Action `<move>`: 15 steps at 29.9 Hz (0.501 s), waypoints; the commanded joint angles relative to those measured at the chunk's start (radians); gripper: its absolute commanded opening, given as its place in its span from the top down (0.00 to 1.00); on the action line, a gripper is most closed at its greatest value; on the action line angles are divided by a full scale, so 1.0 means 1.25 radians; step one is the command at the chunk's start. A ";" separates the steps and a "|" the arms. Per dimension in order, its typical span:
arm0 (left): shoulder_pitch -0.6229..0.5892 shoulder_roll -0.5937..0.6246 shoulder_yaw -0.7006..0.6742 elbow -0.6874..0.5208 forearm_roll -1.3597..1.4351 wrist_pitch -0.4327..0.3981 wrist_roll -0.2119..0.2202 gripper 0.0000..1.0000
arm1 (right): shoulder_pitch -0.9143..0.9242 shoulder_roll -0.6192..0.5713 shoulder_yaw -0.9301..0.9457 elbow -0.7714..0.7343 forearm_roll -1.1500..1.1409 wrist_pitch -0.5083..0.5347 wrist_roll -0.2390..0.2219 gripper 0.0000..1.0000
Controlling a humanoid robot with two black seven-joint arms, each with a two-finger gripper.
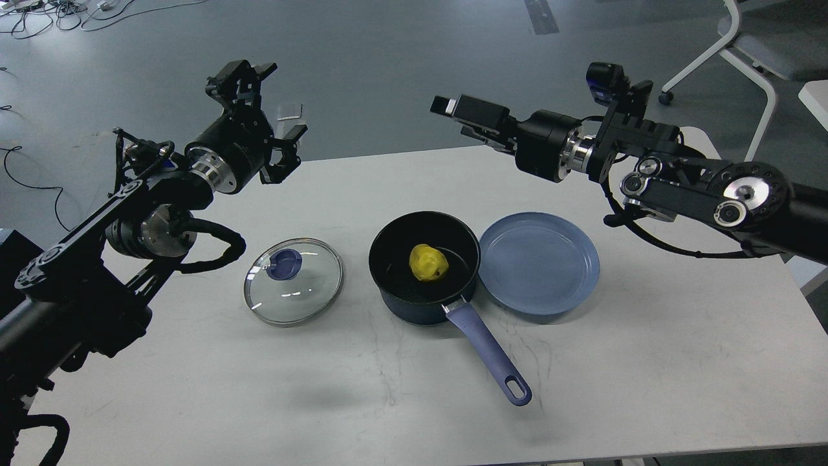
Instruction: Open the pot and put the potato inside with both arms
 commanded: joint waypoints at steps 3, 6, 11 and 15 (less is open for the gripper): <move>0.060 -0.024 -0.090 -0.002 -0.005 -0.019 -0.006 0.02 | -0.060 0.008 0.128 -0.008 0.330 0.051 -0.015 0.00; 0.096 -0.034 -0.105 -0.005 -0.004 -0.032 -0.007 0.02 | -0.119 0.018 0.189 -0.010 0.440 0.115 -0.034 0.00; 0.147 -0.040 -0.131 -0.011 -0.004 -0.037 -0.017 0.02 | -0.214 0.020 0.291 -0.011 0.472 0.141 -0.098 0.00; 0.150 -0.043 -0.134 -0.011 -0.004 -0.042 -0.017 0.02 | -0.238 0.020 0.330 -0.012 0.504 0.141 -0.153 0.00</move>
